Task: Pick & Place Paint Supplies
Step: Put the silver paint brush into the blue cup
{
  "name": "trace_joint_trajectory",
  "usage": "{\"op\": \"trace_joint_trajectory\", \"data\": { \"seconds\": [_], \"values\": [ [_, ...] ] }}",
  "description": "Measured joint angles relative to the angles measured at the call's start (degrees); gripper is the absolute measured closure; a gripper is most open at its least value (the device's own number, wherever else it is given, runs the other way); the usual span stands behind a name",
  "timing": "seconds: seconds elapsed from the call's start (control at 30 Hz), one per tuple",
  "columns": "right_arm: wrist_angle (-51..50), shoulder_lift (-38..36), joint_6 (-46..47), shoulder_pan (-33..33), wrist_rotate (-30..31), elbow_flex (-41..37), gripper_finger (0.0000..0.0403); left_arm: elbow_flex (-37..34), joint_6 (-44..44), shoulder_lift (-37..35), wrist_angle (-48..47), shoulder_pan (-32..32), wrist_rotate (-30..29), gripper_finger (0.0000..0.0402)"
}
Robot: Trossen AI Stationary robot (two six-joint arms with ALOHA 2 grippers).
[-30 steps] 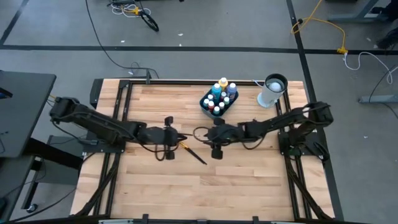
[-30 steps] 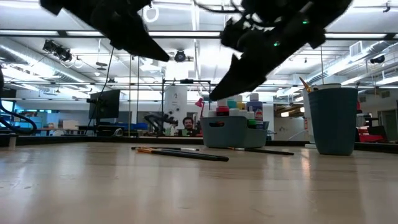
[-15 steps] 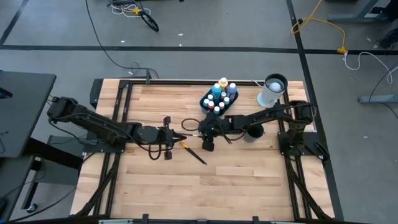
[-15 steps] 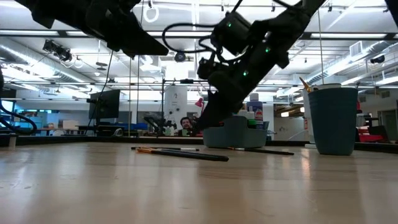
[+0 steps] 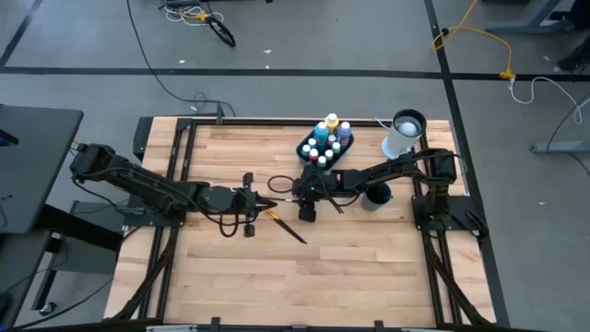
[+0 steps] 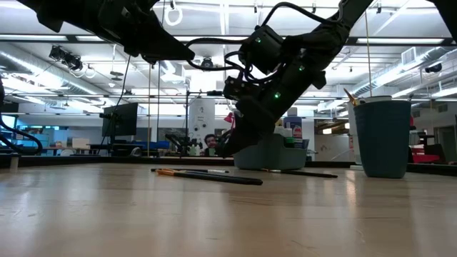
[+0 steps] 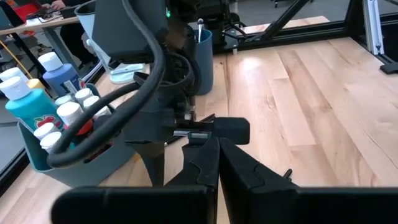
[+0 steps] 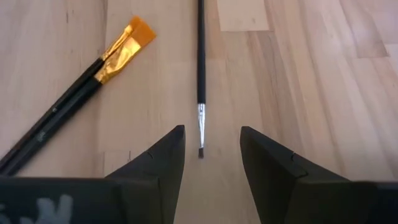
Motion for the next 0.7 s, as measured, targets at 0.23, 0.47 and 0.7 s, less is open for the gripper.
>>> {"op": "trace_joint_trajectory", "data": {
  "seconds": [0.23, 0.47, 0.7],
  "values": [
    [-3.3, -1.57, -6.37, 2.57, 5.03, 0.49, 0.0245, 0.0, 0.36, 0.0, -0.02, 0.0, 0.03, 0.0391],
    [-16.3, -0.64, -8.09, 3.04, -4.5, 8.54, 0.0245, 0.0, 0.92, 0.02, 0.69, 0.07, 0.04, 0.0387],
    [-24.38, 4.82, -9.11, 1.84, -4.44, 16.13, 0.0245, 0.0, 2.62, 0.02, 1.39, 0.09, 0.72, 0.0391]
  ]
}}
